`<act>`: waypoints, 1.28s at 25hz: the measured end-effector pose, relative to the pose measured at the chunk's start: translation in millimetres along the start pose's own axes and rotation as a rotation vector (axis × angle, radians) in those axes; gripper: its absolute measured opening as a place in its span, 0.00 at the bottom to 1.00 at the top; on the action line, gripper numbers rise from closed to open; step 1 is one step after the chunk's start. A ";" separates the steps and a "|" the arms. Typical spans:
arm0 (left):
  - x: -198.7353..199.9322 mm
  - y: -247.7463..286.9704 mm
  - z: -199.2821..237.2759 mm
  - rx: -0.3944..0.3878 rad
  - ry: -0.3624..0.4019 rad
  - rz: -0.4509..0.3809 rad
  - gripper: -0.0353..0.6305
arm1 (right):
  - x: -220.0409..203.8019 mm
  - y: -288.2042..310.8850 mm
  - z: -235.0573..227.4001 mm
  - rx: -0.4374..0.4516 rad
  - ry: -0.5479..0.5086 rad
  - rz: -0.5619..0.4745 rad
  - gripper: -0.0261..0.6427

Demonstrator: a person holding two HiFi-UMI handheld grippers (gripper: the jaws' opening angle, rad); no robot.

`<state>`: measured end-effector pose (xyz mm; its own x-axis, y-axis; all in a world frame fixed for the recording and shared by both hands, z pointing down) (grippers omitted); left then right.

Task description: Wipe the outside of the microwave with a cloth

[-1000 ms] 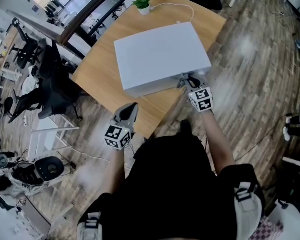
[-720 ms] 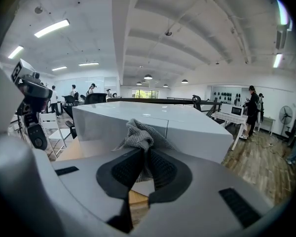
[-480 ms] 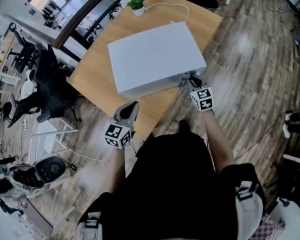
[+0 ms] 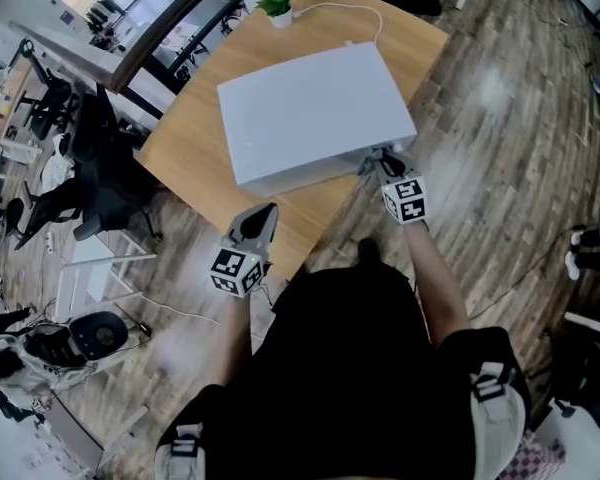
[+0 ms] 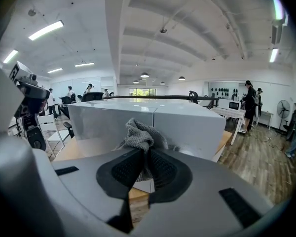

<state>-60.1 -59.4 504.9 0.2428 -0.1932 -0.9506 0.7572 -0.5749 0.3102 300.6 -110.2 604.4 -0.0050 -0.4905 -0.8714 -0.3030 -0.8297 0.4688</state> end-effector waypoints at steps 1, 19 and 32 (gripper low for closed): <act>-0.1 -0.9 1.6 0.003 0.000 0.002 0.06 | -2.0 2.3 -0.6 -0.001 0.000 0.006 0.09; -5.0 -13.6 9.7 0.045 -0.012 0.017 0.06 | -24.5 21.7 -3.9 -0.005 -0.016 0.059 0.09; -12.5 -29.9 15.8 0.080 -0.036 0.017 0.06 | -27.0 31.4 18.9 0.031 -0.031 0.116 0.09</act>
<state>-95.4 -52.4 507.6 0.2322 -0.2311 -0.9448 0.7018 -0.6328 0.3273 273.2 -118.0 640.0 -0.0707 -0.5737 -0.8160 -0.3283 -0.7591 0.5622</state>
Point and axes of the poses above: the fingertips, and each gripper's own axes: y forward along the fingers, z to its left, x out of its top, the point moved 9 cm from there along -y, backward along the fingers, and after that the axes turned 10 degrees about y, right-handed, at the moved point
